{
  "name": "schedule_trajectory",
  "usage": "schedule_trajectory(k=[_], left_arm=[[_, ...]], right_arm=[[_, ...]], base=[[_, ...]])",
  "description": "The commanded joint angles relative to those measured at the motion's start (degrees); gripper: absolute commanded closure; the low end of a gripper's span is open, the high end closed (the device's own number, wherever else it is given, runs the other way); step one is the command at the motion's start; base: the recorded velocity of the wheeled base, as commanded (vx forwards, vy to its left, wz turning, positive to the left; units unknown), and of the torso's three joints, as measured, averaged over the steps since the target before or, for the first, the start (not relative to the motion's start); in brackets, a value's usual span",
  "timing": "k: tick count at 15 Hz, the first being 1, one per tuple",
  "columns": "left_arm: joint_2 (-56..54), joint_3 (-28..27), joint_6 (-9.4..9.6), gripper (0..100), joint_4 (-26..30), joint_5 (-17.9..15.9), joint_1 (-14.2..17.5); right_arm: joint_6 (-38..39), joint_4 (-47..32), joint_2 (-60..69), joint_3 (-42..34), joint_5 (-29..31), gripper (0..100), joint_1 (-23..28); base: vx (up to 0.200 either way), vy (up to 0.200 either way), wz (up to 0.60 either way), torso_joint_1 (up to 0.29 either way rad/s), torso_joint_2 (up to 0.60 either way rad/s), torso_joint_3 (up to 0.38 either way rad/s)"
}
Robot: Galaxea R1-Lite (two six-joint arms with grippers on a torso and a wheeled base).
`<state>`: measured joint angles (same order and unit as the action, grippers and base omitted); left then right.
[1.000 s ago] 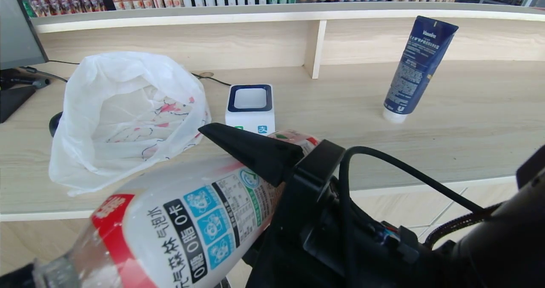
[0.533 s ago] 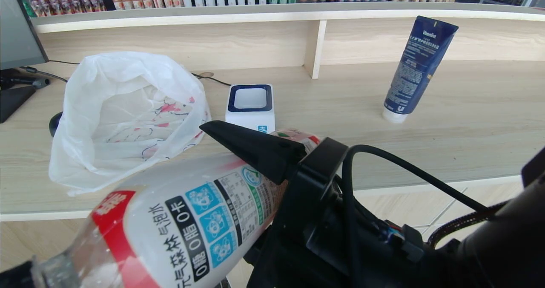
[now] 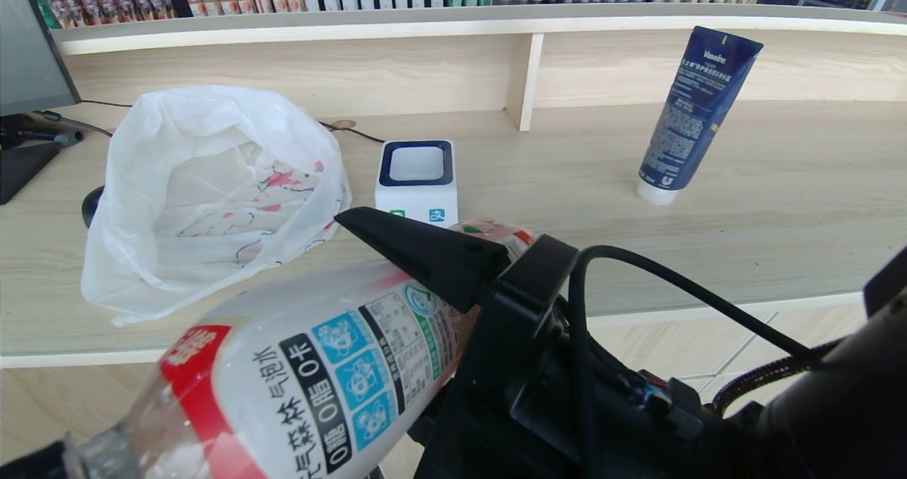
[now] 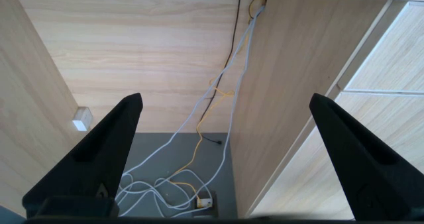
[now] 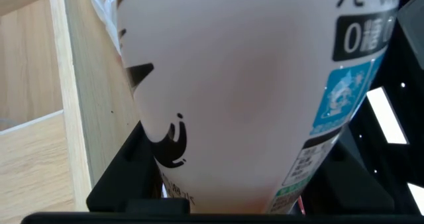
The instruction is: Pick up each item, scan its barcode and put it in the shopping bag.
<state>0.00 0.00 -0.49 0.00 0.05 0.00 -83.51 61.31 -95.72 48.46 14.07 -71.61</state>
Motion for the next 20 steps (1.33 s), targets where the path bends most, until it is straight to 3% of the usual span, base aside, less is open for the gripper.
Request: schedule_trajectory(k=[1,6,9,12,20], left_arm=[[0.09,0.0,-0.04,0,0.0,-0.05,0.0],[0.09,0.0,-0.04,0,0.0,0.04,0.0],[0.0,0.0,-0.04,0,0.0,-0.05,0.0],[0.0,0.0,-0.04,0,0.0,-0.05,0.0],[0.09,0.0,-0.04,0,0.0,0.04,0.0]], right_arm=[[1.15,0.13,-0.08,0.15,-0.09,100,0.06],[8.71,0.39,1.06,0.5,-0.01,100,1.47],[15.83,0.39,3.08,0.06,-1.41,100,7.27],[21.81,0.39,3.7,-0.03,-1.76,100,9.73],[61.01,0.39,3.61,1.38,0.35,100,24.06]], base=[[0.0,0.0,0.0,0.0,0.0,0.0],[0.0,0.0,0.0,0.0,0.0,0.0],[0.0,0.0,0.0,0.0,0.0,0.0],[0.0,0.0,0.0,0.0,0.0,0.0],[0.0,0.0,0.0,0.0,0.0,0.0]])
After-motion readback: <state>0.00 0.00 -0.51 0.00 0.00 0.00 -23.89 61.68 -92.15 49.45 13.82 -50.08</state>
